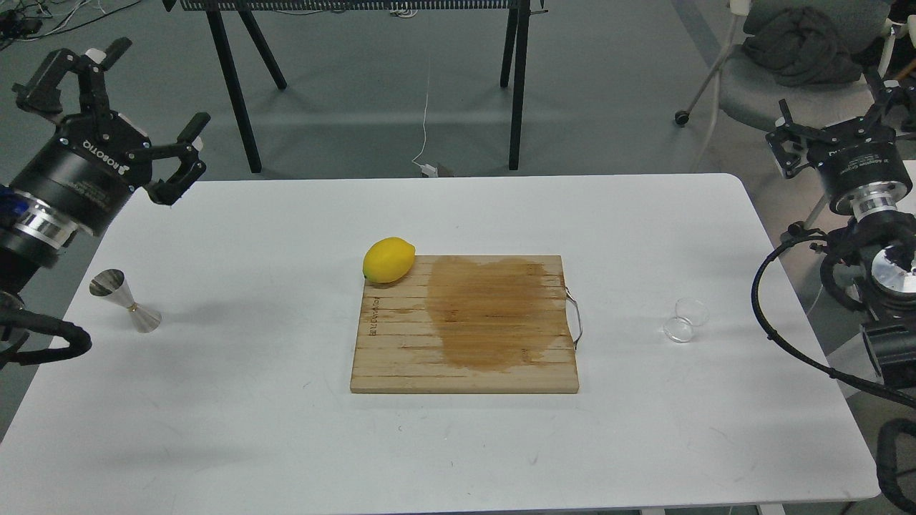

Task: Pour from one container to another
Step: 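Lower the left gripper toward the metal jigger near the table edge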

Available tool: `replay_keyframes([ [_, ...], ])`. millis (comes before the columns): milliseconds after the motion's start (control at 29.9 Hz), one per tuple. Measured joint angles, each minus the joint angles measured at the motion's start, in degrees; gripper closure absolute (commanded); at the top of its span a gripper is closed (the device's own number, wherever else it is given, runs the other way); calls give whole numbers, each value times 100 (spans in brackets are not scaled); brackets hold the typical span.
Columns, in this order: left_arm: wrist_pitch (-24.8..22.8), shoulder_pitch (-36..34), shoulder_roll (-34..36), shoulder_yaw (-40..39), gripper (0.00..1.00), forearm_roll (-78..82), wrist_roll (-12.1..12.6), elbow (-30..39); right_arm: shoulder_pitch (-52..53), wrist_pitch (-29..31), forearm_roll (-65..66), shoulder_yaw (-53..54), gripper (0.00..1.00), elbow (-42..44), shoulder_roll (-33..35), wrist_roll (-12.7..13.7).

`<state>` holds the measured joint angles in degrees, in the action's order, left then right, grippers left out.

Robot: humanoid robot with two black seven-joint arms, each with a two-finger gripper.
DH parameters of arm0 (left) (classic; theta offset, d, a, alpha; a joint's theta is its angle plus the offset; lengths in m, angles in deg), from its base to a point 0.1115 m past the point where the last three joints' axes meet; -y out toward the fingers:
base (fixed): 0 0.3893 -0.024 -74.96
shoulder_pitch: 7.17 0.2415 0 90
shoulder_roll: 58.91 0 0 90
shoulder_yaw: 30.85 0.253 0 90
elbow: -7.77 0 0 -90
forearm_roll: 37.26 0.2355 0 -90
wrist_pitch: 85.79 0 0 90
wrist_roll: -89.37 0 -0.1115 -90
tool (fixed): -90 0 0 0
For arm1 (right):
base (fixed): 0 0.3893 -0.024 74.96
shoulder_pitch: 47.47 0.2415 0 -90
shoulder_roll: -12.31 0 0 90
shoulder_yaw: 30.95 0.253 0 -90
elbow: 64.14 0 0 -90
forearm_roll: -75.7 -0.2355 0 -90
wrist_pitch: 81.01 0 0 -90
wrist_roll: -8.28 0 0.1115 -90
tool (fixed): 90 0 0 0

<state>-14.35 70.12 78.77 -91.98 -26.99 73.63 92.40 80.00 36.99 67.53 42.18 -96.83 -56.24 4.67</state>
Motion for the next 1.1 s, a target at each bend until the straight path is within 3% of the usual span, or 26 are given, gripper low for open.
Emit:
replay_keyframes([
  [201, 135, 590, 78, -6, 2, 676, -717, 43, -15, 0, 0, 9, 0, 0, 41, 0],
  [468, 1157, 1314, 578, 14, 4, 3118, -1125, 456, -84, 0, 0, 5, 0, 6, 52, -16],
  [735, 2680, 1942, 921, 130, 5, 6210, -1046, 146, -133, 0, 0, 51, 0, 16, 127, -36],
  [936, 3845, 2015, 543, 710, 11, 8587, -930, -1139, -150, 0, 0, 53, 0, 10, 99, -36],
  [1103, 4256, 1781, 144, 964, 15, 9289, -914, -2496, -160, 0, 0, 53, 0, 8, 89, -47],
])
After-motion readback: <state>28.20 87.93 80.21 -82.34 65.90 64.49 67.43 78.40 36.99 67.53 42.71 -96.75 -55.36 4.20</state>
